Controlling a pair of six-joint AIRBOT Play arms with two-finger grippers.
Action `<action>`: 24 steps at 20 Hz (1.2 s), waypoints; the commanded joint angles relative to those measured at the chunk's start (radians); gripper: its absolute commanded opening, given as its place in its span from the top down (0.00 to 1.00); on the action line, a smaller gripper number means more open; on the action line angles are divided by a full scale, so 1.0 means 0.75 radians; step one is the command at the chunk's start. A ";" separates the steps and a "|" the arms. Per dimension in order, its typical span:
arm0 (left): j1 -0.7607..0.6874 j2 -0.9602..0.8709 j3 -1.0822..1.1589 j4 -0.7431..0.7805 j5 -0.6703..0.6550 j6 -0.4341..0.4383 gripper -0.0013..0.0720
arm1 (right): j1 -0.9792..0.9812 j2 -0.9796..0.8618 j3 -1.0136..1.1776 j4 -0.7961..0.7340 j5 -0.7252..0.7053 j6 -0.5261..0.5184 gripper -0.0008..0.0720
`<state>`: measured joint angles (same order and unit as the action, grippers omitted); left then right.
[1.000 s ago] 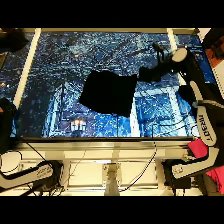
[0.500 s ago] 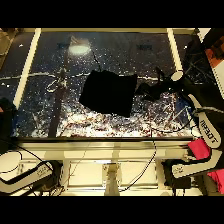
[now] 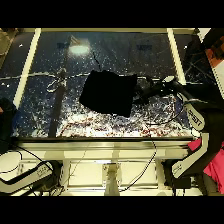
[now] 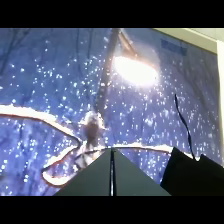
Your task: Fold the clothes and pants, and hang the long-sleeved shirts on hangers.
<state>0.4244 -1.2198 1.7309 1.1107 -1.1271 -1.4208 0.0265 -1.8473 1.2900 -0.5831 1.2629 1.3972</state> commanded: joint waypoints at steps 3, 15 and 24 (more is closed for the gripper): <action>0.002 0.001 0.001 0.000 0.000 0.000 0.98 | 0.034 -0.064 0.017 0.070 -0.050 -0.016 0.07; 0.002 0.001 0.001 0.000 0.000 0.000 0.98 | 0.078 -0.076 0.161 0.075 -0.111 -0.043 0.97; 0.002 0.001 0.001 0.000 0.000 0.000 0.98 | -0.406 0.226 0.161 0.004 -0.209 0.069 0.98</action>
<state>0.4244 -1.2198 1.7309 1.1107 -1.1275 -1.4208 -0.1486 -1.7695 1.4097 -0.5270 1.1076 1.4059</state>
